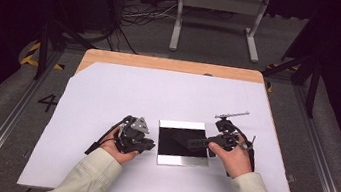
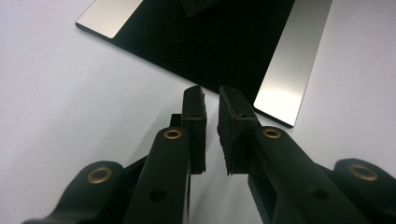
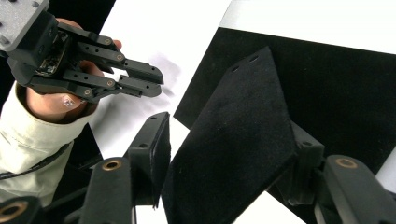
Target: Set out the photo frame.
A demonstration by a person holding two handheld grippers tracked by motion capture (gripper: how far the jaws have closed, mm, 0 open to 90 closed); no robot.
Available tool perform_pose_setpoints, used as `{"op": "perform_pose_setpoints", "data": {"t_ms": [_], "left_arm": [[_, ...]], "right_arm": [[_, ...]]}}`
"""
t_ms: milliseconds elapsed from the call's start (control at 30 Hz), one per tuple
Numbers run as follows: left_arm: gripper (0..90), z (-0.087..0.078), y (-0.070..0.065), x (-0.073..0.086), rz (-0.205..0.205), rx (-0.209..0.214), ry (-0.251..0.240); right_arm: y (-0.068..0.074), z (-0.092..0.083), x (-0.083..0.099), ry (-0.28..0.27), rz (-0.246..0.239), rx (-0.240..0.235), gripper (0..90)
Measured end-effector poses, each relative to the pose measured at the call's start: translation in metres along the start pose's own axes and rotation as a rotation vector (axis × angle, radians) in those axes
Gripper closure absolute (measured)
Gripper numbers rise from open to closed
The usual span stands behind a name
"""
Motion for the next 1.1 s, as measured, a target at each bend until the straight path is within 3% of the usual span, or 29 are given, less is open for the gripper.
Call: {"op": "perform_pose_setpoints", "data": {"t_ms": [567, 900, 1100], "left_arm": [[81.6, 0.0000, 0.0006, 0.0002, -0.001, -0.004, 0.000], [81.8, -0.0009, 0.0009, -0.0001, -0.005, -0.009, -0.006], [81.8, -0.0031, 0.0014, -0.0007, -0.005, -0.011, -0.009]], "right_arm": [[-0.0006, -0.0018, 0.0008, 0.004, 0.004, -0.019, 55.1], [0.0025, -0.0038, 0.0020, 0.012, -0.018, -0.027, 59.6], [0.0091, -0.0056, 0.0024, 0.016, -0.070, -0.024, 62.8]]}}
Point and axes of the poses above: each handheld gripper's, and its own axes: z roughly forward along the jaws, x roughly out of its underside, y roughly to its left, the point moved 7 cm from there along z, roughly forward along the jaws, and after that the axes turned 1 degree about -y, right-handed, at the moved point
